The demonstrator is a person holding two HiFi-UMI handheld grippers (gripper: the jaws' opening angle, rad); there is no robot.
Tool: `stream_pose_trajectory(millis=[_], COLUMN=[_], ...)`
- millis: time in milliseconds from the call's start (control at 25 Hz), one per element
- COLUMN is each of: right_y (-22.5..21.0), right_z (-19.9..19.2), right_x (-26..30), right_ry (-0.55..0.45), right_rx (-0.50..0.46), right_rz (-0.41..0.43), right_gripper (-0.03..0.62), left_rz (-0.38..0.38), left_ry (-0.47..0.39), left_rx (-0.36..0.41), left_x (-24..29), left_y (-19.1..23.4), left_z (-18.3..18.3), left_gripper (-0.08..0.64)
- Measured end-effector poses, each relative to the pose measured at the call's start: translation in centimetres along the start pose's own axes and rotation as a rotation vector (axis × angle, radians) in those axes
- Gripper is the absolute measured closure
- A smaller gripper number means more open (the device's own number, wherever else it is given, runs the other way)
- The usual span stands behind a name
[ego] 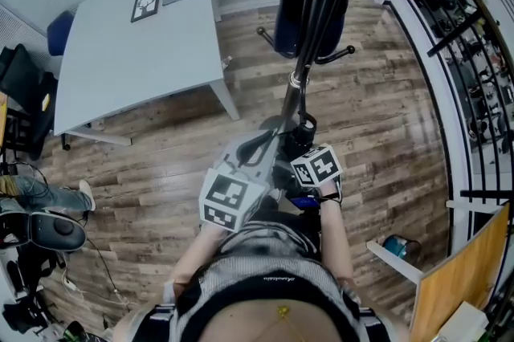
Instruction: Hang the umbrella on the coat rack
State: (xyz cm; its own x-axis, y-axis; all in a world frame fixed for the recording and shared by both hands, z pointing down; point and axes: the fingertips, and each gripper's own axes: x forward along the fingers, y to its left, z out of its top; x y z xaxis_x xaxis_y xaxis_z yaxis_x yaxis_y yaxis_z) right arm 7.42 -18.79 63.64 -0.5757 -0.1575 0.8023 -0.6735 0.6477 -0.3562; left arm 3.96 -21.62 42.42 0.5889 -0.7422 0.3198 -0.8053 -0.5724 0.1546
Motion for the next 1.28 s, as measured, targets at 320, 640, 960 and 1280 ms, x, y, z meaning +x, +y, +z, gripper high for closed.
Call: stream_pose_trajectory(millis=[320, 640, 960, 1280], right_y=[-2.1, -0.6, 1.4, 2.2], right_z=[2.3, 5.3, 7.1, 8.3], right_x=[-3.0, -7.7, -10.7, -12.8], right_ry=[-0.124, -0.341, -0.454, -0.542], right_rx=[-0.007, -0.012, -0.065, -0.059], right_rz=[-0.177, -0.202, -0.231, -0.249], right_gripper=[0.296, 0.368, 0.421, 0.49], left_rz=[-0.004, -0.028, -0.031, -0.042], left_ry=[0.001, -0.002, -0.007, -0.013], left_rx=[-0.023, -0.019, -0.016, -0.019], left_x=[-0.2, -0.6, -0.9, -1.0], left_y=[0.1, -0.9, -1.2, -1.6], left_z=[0.4, 0.1, -0.1, 0.2], left_gripper=[0.538, 0.538, 0.538, 0.538])
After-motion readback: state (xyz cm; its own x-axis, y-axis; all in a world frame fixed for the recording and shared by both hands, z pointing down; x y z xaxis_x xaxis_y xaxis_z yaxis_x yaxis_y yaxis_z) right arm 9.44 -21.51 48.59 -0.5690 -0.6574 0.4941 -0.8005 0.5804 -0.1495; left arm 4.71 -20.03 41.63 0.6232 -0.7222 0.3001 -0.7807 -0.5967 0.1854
